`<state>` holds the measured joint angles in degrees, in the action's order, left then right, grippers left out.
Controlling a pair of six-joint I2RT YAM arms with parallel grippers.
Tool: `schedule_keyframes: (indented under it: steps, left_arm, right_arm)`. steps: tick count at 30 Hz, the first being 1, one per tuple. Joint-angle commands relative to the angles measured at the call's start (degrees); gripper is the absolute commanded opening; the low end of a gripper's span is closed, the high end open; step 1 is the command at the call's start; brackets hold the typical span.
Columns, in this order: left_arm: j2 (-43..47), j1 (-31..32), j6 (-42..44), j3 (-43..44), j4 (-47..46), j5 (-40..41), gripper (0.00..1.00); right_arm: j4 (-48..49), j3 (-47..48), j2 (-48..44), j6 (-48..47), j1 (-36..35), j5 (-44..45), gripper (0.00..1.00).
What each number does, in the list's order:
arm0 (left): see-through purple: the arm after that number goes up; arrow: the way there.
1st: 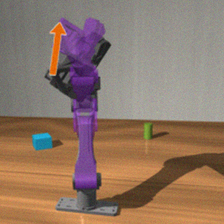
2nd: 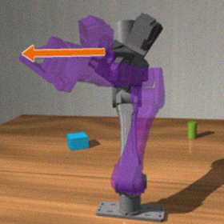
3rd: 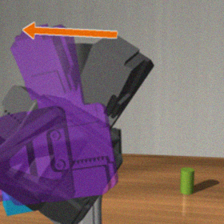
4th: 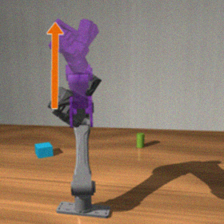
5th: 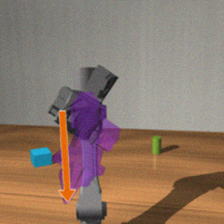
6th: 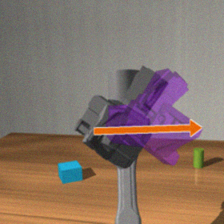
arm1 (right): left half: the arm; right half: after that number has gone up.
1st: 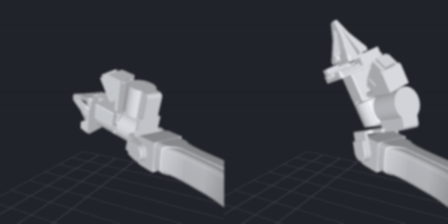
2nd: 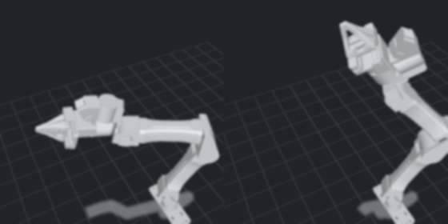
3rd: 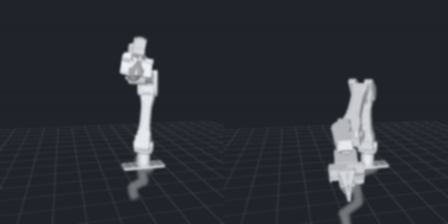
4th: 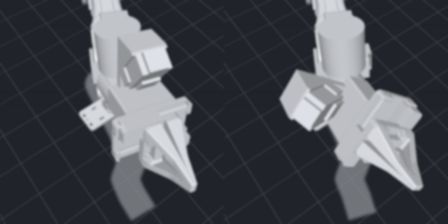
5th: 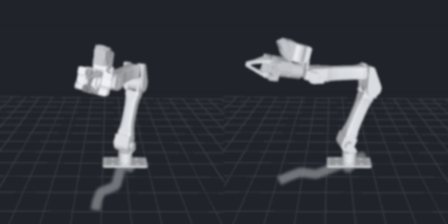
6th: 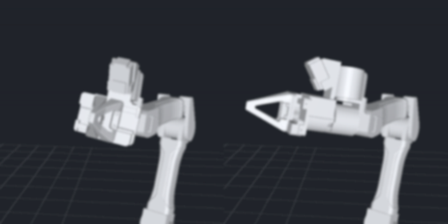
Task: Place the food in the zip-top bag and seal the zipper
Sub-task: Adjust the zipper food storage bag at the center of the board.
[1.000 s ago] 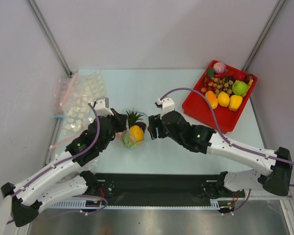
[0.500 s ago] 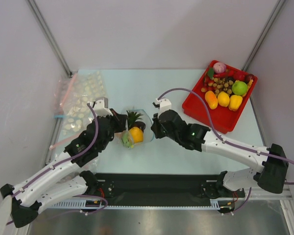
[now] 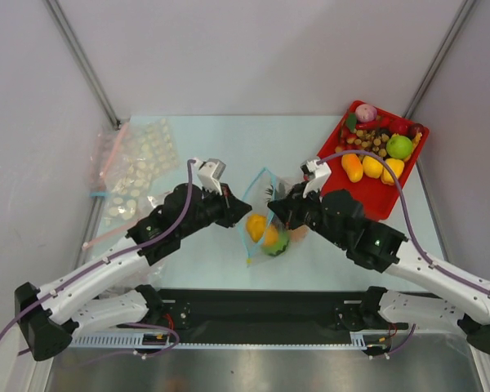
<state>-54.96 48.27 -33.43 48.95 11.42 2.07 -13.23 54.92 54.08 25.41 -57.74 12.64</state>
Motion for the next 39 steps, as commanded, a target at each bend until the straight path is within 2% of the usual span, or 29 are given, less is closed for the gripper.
schedule_keyframes:
  steps: [1,6,9,11,16,18,21,23,26,30,34,35,37,39]
  left_arm:
    - [-0.7,0.8,0.1,1.3,-8.0,-15.3,0.05]
    - [-5.1,0.9,0.9,1.8,-9.2,-16.8,0.06]
    - [-7.3,0.9,1.2,2.4,-10.1,-19.4,0.06]
    - [-8.8,0.9,1.5,2.9,-10.2,-20.3,0.1]
    - [-10.3,0.8,3.2,3.9,-8.3,-16.8,0.13]
    - [-10.8,0.9,3.4,4.0,-8.1,-13.7,0.13]
    - [-14.1,0.8,1.9,8.0,-6.5,-6.6,0.06]
    - [-18.3,0.9,-1.2,11.7,-4.8,-8.5,0.0]
    - [-23.2,0.9,-5.3,20.5,-0.5,-12.2,0.0]
    - [-29.8,1.4,-6.4,31.9,7.5,-12.6,0.0]
    - [-28.5,1.8,-6.9,36.1,11.6,-7.6,0.0]
    - [-27.9,1.9,-7.5,36.7,12.4,-9.3,0.0]
    - [-25.8,2.4,-4.1,35.1,9.9,-10.0,0.0]
    - [-24.4,2.1,-4.4,31.8,9.2,-6.2,0.0]
  right_arm:
    - [5.1,-1.6,0.1,0.5,0.2,0.2,0.0]
    - [6.5,-3.1,3.1,2.4,3.2,0.6,0.0]
    - [9.2,-5.7,3.0,4.6,7.4,-2.9,0.0]
    - [10.4,-7.5,2.5,6.3,11.3,-5.5,0.0]
    - [12.6,-10.2,2.2,8.0,16.9,-10.4,0.0]
    - [12.7,-10.3,2.3,7.7,17.2,-10.0,0.0]
    - [12.6,-10.8,2.1,7.5,17.3,-8.0,0.0]
    - [12.6,-11.1,1.2,7.7,17.3,-6.8,0.0]
    - [12.6,-12.1,0.2,8.1,17.4,-5.8,0.0]
    - [14.6,-12.6,0.1,8.4,17.3,-6.5,0.0]
    - [14.3,-12.0,0.3,8.3,17.2,-8.1,0.0]
    - [13.9,-11.6,0.1,8.2,17.2,-8.1,0.0]
    - [13.4,-11.5,-1.3,8.0,17.1,-7.7,0.0]
    - [13.5,-12.0,-2.7,7.3,17.0,-6.0,0.0]
